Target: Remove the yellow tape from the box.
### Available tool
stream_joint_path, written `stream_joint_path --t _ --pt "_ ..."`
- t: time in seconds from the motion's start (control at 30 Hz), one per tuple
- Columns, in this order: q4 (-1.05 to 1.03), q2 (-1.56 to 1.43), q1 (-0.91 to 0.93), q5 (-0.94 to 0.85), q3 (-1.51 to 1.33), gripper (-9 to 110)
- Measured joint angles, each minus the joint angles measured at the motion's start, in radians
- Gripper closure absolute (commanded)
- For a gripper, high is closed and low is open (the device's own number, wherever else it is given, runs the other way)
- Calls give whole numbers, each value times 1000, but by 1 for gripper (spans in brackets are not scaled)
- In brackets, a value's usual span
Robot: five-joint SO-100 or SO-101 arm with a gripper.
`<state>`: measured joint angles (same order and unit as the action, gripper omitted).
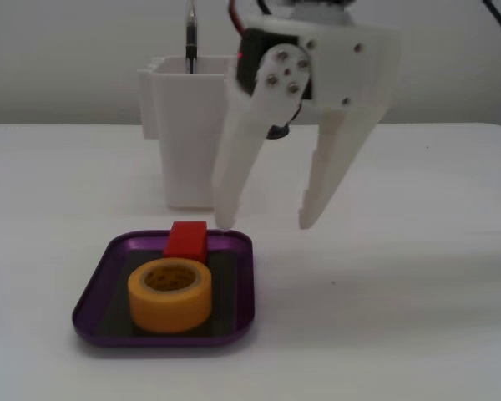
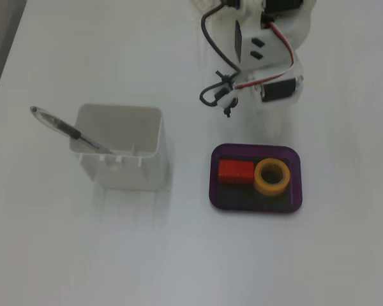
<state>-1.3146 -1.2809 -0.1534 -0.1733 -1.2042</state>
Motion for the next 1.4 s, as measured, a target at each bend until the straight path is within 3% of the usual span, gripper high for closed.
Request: stream_joint_path --t 0.63,0.9,1.1,1.4 --pt "0 373 2 6 376 82" --pt "8 408 3 6 385 102" --pt "8 408 3 6 385 102" --pt "-247 411 0 6 729 102"
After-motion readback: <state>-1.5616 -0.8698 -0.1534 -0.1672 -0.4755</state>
